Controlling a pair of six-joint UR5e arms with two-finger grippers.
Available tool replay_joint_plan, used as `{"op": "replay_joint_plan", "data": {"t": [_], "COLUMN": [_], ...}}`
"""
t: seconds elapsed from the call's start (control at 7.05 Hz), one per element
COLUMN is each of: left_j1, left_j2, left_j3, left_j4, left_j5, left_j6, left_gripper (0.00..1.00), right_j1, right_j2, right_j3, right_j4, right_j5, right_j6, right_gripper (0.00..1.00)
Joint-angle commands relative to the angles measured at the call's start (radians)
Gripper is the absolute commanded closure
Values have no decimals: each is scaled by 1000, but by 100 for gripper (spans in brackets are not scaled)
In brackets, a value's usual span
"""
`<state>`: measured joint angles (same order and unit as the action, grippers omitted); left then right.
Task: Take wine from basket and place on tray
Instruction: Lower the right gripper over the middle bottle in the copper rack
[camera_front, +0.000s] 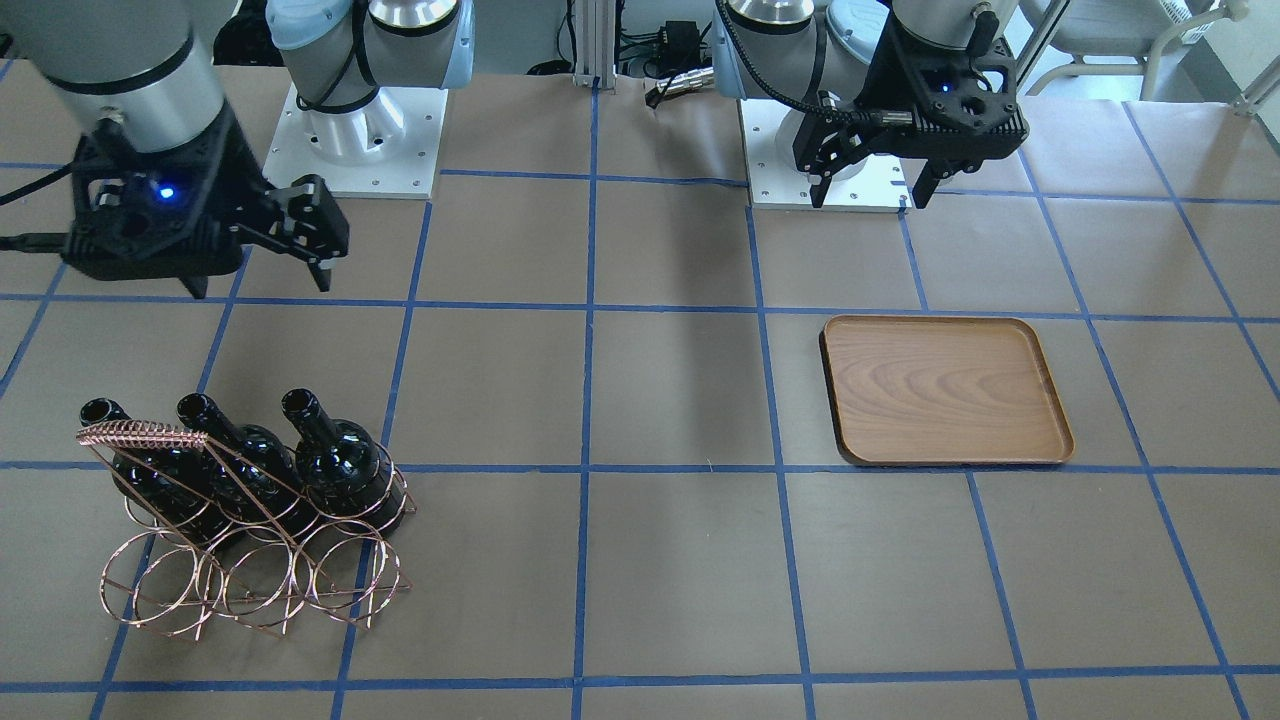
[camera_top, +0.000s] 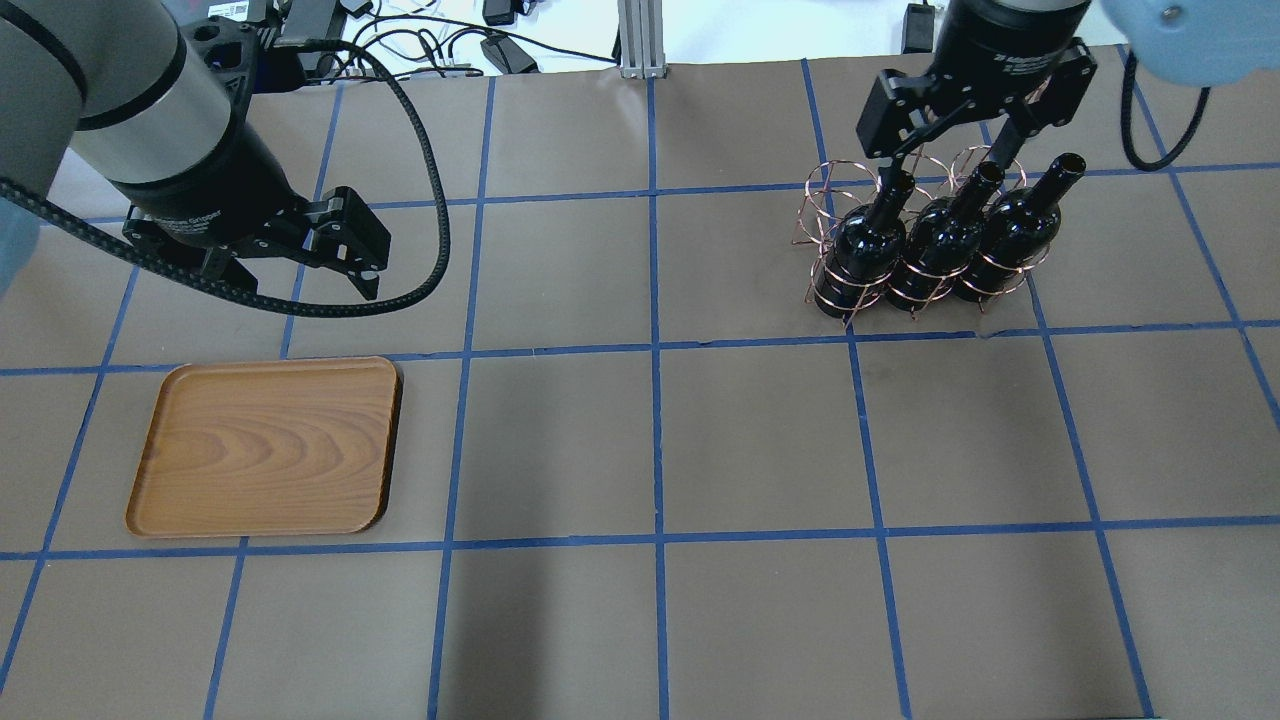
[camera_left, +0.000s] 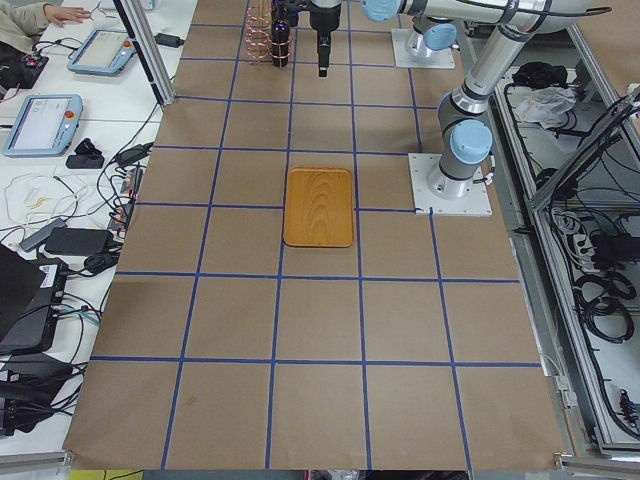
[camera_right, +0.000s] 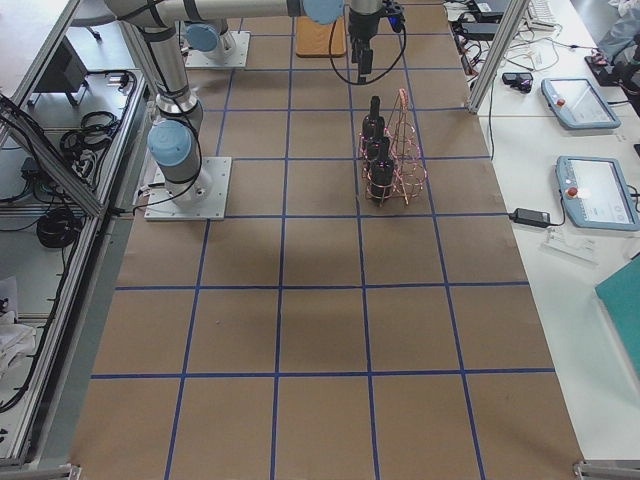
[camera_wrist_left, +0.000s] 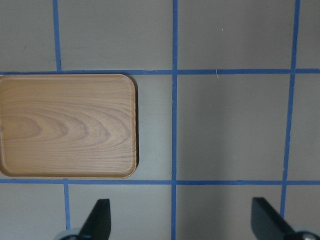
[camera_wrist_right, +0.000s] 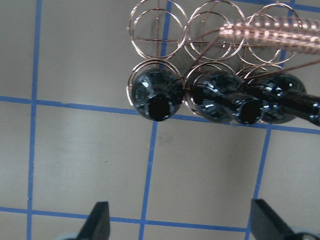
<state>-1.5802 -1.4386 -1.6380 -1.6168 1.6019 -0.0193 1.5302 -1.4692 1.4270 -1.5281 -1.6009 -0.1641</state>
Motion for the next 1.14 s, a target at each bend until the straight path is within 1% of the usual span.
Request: {"op": "replay_joint_plan", "data": {"t": [0.0,0.14,0.28,0.43,0.57,0.71,0.99], "left_j1": [-1,-1,-1,-1,0,0,-1], "left_j2": [0,0,-2,0,0,0,0], "left_j3": [0,0,-2,-5,-11,-11,-14], "left_j4": [0,-2,-2,-2,-2,0,0], "left_j5": [3,3,3,3,18,26,24], "left_j6": [1,1,1,1,1,1,1], "left_gripper": [0,0,0,0,0,0,0], "right_j1": [-71,-73,-73,-73,-73,-74,-103], "right_j2": [67,94,107,128,139,151,168], "right_j3": [3,6,10,21,24,26,26], "right_j4": [-50,-67,-70,-102,-118,-118,-118], "right_j5": [-1,4,7,6,6,-7,7], "right_j6": [-90,-130,-126,-132,-133,-147,-159], "right_gripper": [0,0,0,0,5,12,28]}}
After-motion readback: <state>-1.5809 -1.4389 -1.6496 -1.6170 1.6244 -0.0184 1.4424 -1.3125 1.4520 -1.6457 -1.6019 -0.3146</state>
